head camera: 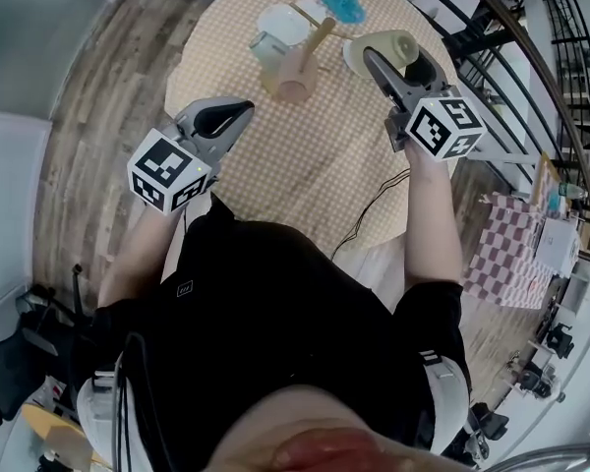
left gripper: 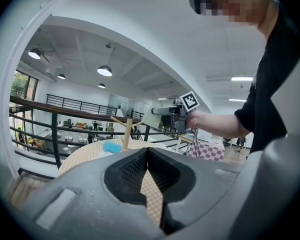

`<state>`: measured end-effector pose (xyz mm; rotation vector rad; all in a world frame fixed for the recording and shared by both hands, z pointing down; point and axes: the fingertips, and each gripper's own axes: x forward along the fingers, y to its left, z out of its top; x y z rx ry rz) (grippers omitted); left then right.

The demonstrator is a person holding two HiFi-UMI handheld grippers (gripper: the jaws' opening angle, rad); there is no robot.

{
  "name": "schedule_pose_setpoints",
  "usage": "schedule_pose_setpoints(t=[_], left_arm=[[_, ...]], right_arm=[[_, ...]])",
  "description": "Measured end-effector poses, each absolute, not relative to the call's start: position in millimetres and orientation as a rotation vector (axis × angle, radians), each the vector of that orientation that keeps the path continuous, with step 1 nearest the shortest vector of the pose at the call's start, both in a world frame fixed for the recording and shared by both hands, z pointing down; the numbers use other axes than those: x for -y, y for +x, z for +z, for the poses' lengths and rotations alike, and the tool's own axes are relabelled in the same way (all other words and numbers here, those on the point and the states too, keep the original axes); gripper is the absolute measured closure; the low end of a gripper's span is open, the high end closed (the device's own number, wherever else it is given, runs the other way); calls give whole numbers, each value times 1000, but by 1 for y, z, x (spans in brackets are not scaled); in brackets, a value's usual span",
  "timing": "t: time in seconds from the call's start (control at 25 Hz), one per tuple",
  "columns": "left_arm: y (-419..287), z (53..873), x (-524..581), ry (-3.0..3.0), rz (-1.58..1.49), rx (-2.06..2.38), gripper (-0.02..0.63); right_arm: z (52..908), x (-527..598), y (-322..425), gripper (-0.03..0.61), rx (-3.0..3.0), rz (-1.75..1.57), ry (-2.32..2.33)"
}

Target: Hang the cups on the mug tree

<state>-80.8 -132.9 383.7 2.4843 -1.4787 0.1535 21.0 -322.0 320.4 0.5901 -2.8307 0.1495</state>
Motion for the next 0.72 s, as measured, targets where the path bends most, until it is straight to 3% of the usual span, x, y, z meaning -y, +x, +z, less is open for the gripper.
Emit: schedule_pose_setpoints(t=[0.72], left_arm=[[-100, 393, 112, 2420, 135, 1517, 607]], right_arm=[[368, 336, 15, 244, 2734, 435, 532]])
